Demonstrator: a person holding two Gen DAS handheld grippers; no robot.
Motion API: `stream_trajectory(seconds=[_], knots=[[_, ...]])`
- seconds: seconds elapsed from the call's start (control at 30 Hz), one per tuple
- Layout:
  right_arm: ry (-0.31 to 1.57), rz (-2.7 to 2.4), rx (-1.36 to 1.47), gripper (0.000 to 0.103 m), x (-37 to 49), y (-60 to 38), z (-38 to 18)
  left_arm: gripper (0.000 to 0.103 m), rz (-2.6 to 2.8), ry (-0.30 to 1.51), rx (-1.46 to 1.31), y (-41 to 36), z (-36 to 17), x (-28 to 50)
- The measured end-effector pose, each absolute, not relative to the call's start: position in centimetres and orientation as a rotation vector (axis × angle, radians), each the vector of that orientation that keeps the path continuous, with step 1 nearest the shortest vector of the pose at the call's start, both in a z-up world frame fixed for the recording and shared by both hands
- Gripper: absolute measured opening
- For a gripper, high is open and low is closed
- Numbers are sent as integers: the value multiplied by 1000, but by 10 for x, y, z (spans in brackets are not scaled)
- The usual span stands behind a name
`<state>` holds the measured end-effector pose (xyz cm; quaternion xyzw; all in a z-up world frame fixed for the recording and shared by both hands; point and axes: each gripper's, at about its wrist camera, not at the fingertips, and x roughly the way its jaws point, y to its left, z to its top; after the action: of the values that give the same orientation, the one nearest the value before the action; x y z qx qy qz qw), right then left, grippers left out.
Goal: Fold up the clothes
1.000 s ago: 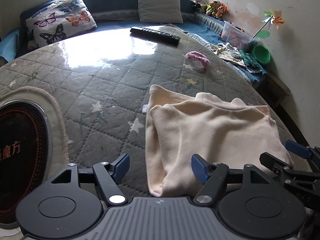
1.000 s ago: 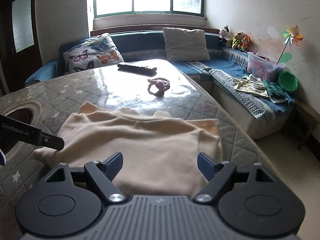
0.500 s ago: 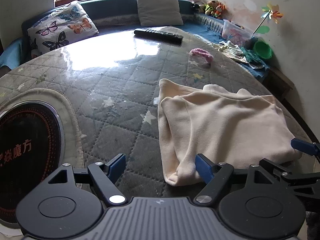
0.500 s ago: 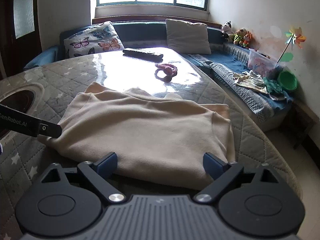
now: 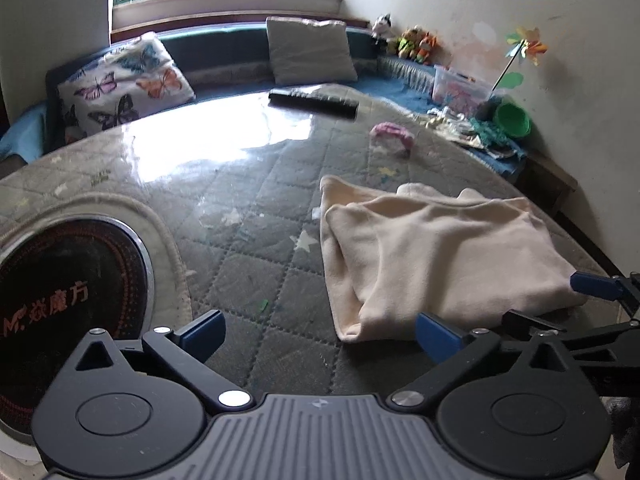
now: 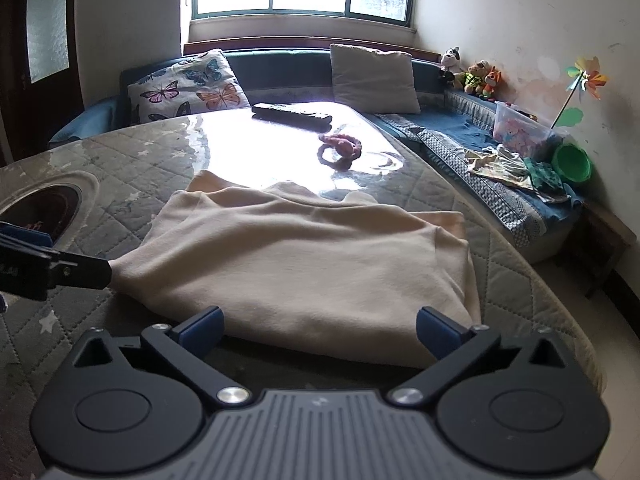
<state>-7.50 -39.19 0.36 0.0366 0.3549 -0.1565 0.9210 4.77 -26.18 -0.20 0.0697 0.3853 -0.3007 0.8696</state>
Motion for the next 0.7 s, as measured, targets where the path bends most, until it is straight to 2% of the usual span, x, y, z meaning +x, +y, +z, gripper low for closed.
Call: stream_trajectory(seconds=[0.7], knots=[[723, -343, 120, 103, -87, -373, 1, 103, -603, 780, 170, -239, -5, 17]])
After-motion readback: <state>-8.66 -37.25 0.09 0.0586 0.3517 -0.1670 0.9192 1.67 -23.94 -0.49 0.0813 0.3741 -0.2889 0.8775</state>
